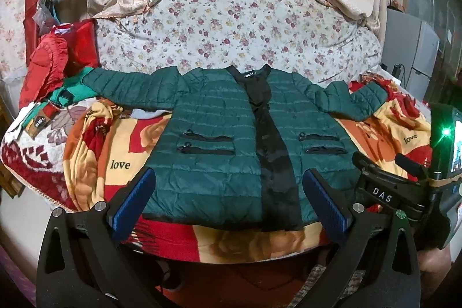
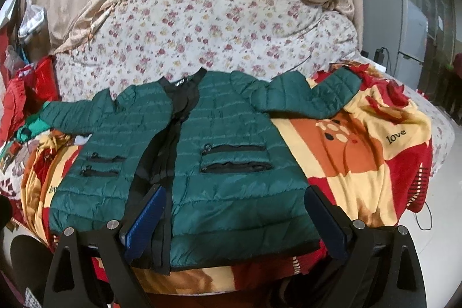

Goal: Fold large clothes

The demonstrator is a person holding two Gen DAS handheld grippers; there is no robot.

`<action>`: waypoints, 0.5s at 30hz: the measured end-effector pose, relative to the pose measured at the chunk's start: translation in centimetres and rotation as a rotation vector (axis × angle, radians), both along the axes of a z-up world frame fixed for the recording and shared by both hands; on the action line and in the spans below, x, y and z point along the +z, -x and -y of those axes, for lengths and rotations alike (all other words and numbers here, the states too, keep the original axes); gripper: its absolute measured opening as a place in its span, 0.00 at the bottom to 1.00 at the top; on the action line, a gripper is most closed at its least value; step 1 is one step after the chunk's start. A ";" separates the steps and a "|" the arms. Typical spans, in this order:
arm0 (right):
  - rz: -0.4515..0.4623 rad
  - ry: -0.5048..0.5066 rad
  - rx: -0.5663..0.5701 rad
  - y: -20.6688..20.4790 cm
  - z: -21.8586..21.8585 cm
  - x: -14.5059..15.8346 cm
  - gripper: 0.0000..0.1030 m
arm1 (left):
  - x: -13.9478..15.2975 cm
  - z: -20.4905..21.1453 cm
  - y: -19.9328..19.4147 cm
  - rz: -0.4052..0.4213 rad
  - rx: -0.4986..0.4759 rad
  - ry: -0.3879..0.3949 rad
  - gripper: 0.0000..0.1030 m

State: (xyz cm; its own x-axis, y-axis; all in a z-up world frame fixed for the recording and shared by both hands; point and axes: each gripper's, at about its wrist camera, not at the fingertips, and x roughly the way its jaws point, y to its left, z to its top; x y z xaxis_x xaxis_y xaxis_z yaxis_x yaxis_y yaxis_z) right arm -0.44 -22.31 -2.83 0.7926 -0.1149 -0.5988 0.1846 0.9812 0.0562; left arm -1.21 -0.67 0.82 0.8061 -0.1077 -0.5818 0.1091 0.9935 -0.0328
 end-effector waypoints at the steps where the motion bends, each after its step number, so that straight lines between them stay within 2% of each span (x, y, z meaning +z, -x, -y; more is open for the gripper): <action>1: 0.001 -0.012 0.006 0.1 0.1 0.0 0.92 | 0.0 0.0 0.0 0.001 -0.002 -0.002 0.99; 6: -0.003 -0.016 0.035 0.3 -0.1 0.0 0.92 | 0.3 0.7 0.6 0.015 -0.006 -0.012 0.99; 15: -0.024 -0.022 0.055 0.2 -0.3 -0.4 0.92 | 0.0 0.8 0.2 -0.011 -0.002 -0.015 0.99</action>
